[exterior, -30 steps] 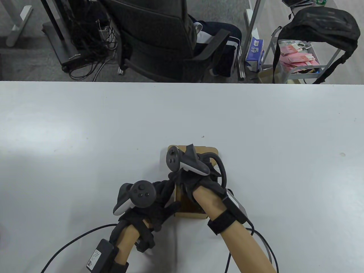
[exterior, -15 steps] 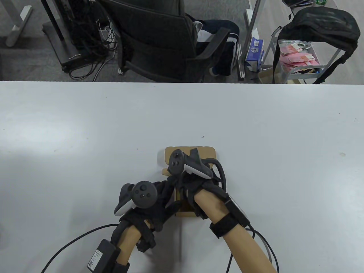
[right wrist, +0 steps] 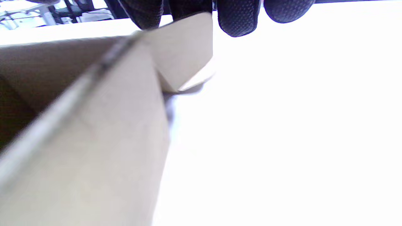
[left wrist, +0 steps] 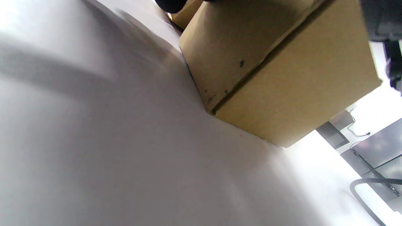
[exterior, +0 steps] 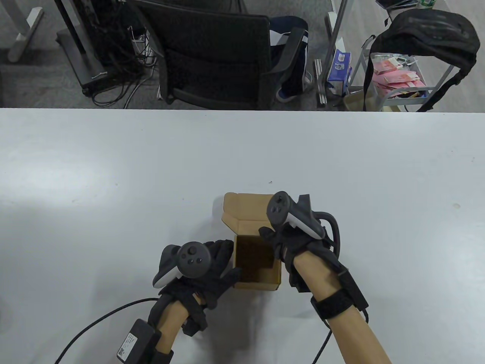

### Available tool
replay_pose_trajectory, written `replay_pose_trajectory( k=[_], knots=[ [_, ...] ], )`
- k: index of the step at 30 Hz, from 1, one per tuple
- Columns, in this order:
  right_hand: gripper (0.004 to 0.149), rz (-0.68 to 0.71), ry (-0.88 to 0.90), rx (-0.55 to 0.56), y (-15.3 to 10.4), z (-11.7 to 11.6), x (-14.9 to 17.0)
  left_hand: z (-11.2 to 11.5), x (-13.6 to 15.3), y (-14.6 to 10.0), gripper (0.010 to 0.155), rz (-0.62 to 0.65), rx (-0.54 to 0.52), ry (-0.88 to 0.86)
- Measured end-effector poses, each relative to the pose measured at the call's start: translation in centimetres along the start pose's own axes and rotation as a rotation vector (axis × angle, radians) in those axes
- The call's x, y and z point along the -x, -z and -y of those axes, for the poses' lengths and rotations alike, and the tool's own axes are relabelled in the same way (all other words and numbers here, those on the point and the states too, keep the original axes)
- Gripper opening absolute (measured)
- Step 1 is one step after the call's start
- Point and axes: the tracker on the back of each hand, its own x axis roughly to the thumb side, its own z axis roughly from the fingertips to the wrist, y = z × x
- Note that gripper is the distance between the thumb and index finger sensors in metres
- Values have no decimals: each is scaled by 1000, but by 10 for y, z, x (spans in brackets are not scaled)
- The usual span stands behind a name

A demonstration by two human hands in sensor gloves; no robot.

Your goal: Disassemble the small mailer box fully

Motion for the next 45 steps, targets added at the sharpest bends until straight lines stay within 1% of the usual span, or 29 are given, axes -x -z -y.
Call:
replay_pose_trajectory(
  k=[4,6,10,12,17,18,21,22,24,25,26,28,32,34,36,39,42,45],
  knots=[
    [71,20,97,-32,-3,-12,21,0,0,0,92,-2,1,-3],
    [71,38,150,-52,-4,-22,30,0,0,0,92,-2,2,-4],
    [72,70,269,-72,-5,-39,41,1,0,0,92,-3,5,-3],
    [73,88,356,-72,-6,-47,45,1,-1,0,93,-4,7,-4],
    [75,107,431,-39,-7,-56,51,2,0,0,93,-6,15,-14],
    [76,107,433,-23,-8,-56,51,1,-1,0,93,-6,15,-16],
    [77,104,416,137,-21,-48,51,1,-2,-1,93,-9,10,-5],
    [78,92,428,214,-30,-45,51,1,-2,-1,93,-9,6,6],
    [78,44,460,305,-46,-44,52,0,-4,-1,93,-9,1,19],
    [79,6,476,326,-54,-46,54,0,-4,-1,93,-9,1,21],
    [79,-26,491,324,-59,-48,55,0,-4,-1,92,-9,1,21],
    [79,-66,497,283,-66,-55,56,1,-4,-1,92,-12,5,12],
    [75,8,522,164,-61,-70,54,1,-4,-1,93,-14,8,7],
    [74,29,581,121,-57,-79,53,1,-4,-1,93,-15,8,5],
    [72,40,574,100,-55,-82,51,1,-3,-1,93,-16,16,-4],
    [69,48,564,116,-56,-84,49,1,-3,-1,93,-17,17,-11],
    [66,75,568,105,-56,-84,47,2,-3,-1,93,-18,18,-12],
    [70,89,563,98,-55,-86,43,2,-3,-1,94,-20,24,-22]
  ],
)
